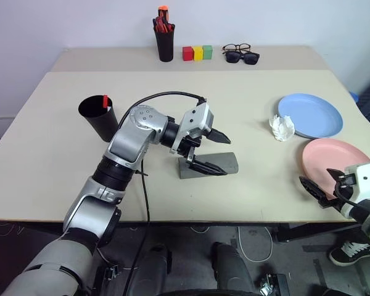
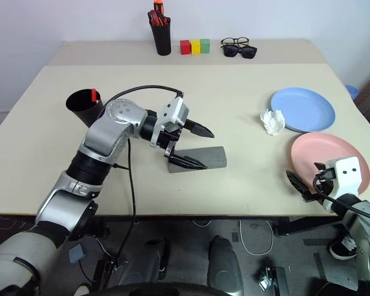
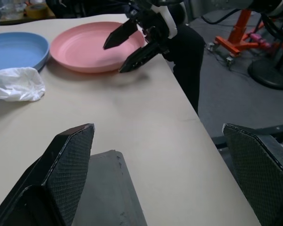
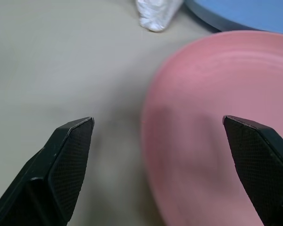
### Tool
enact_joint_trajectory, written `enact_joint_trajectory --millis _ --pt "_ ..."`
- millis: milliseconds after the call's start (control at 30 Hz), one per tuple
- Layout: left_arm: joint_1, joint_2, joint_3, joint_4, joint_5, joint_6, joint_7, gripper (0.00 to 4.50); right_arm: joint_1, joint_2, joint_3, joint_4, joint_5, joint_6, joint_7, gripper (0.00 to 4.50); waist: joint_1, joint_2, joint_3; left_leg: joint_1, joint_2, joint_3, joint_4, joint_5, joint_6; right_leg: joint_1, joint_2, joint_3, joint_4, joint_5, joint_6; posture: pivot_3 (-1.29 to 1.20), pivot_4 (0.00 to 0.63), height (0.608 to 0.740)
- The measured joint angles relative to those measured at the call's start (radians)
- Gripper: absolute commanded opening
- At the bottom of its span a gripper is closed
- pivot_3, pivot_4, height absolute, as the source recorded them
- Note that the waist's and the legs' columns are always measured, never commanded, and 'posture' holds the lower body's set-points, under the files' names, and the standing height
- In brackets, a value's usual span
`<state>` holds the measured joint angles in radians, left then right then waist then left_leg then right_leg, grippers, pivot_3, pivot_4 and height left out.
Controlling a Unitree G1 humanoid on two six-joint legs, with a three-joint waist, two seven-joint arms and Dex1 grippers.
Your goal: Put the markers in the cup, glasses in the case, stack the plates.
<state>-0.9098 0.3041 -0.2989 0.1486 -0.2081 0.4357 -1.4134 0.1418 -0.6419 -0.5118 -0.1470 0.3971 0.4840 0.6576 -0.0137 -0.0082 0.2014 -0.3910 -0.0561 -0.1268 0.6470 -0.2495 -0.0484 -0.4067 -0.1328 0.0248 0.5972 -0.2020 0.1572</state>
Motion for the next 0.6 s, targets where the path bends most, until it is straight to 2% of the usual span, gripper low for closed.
enact_joint_trajectory --millis 67,300,600 --pt "0.001 0.004 -0.001 -0.013 -0.002 0.009 0.009 4.5 -0.027 -0.006 0.022 0.04 0.0 0.002 0.01 3.61 0.0 0.0 0.0 0.0 0.0 0.0 0.0 0.0 0.0 0.0 0.0 0.0 0.0 0.0 0.0 0.0 0.15 0.74" --pt "0.002 0.043 0.0 -0.019 -0.023 0.037 0.043 4.5 -0.093 -0.054 0.069 0.137 -0.026 -0.021 0.044 0.08 -0.003 0.0 0.0 0.0 0.0 0.0 0.0 0.0 0.0 0.0 0.0 0.0 0.0 0.0 0.0 0.0 0.15 0.74" --pt "0.029 0.067 -0.001 -0.054 -0.046 0.06 0.084 4.5 -0.104 -0.107 0.102 0.146 -0.122 -0.114 0.016 0.08 0.0 0.0 0.0 0.0 0.0 0.0 0.0 0.0 0.0 0.0 0.0 0.0 0.0 0.0 0.0 0.0 0.15 0.74"
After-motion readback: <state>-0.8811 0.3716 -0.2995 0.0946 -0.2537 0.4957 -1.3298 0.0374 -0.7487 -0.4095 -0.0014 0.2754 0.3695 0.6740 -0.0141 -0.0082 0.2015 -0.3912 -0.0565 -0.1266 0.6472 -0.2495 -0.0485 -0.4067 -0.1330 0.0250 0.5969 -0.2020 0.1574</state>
